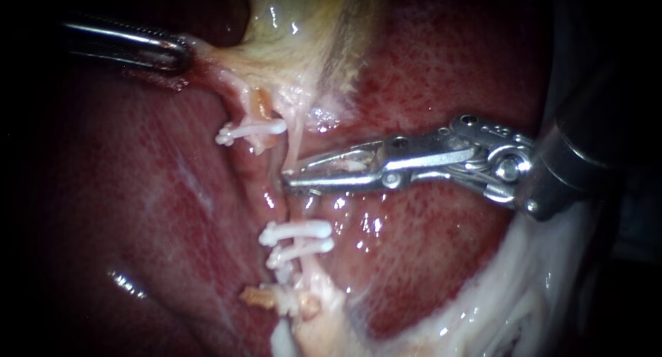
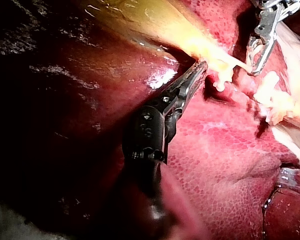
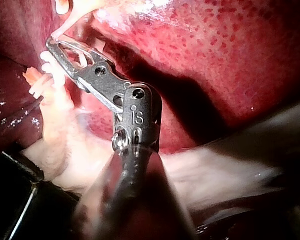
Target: Clipping third clip right tube
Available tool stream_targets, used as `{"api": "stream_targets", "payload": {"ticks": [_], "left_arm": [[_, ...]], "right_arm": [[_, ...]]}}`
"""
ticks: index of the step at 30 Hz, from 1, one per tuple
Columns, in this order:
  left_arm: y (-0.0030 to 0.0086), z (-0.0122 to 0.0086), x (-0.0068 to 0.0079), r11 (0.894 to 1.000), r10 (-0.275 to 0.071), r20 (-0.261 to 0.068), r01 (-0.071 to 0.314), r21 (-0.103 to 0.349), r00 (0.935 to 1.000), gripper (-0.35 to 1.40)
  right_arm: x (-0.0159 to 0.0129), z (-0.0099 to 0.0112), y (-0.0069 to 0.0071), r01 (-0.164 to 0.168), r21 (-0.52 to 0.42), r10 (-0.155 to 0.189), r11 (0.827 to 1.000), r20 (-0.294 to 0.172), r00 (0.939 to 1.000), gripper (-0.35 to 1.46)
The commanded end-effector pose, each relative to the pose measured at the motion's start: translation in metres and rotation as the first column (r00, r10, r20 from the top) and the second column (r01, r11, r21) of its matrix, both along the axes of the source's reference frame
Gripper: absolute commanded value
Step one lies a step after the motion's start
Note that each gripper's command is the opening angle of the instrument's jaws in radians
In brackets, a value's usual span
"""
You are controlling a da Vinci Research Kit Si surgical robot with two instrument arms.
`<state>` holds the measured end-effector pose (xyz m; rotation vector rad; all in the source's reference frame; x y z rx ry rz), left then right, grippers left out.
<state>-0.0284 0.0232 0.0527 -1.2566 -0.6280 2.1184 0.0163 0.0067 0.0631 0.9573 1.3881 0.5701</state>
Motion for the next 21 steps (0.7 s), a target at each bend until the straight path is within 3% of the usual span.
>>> {"api": "stream_targets", "payload": {"ticks": [1, 6, 9, 17, 21], "left_arm": [[0.0, 0.0, 0.0, 1.0, 0.0, 0.0, 0.0, 0.0, 1.0, -0.35], [0.0, 0.0, 0.0, 1.0, 0.0, 0.0, 0.0, 0.0, 1.0, -0.35], [0.0, 0.0, 0.0, 1.0, 0.0, 0.0, 0.0, 0.0, 1.0, -0.35], [0.0, 0.0, 0.0001, 1.0, 0.001, 0.0, -0.001, 0.0, 1.0, -0.35], [0.0, 0.0, 0.0001, 1.0, 0.001, 0.0, -0.001, 0.0, 1.0, -0.35]], "right_arm": [[0.0, 0.0, 0.0, -0.001, 0.001, 0.001, 1.0, 0.002, 1.0, -0.01], [0.0001, 0.0001, -0.0001, -0.011, 0.037, 0.011, 0.999, 0.004, 0.9999, 0.34], [0.0001, 0.0003, -0.0002, -0.028, 0.057, 0.027, 0.998, 0.022, 0.9994, 0.45], [-0.0001, 0.0022, -0.0008, -0.027, 0.059, 0.026, 0.998, 0.027, 0.9993, 0.48], [-0.0002, 0.0042, -0.0015, -0.019, 0.046, 0.015, 0.999, 0.091, 0.9957, 0.49]]}}
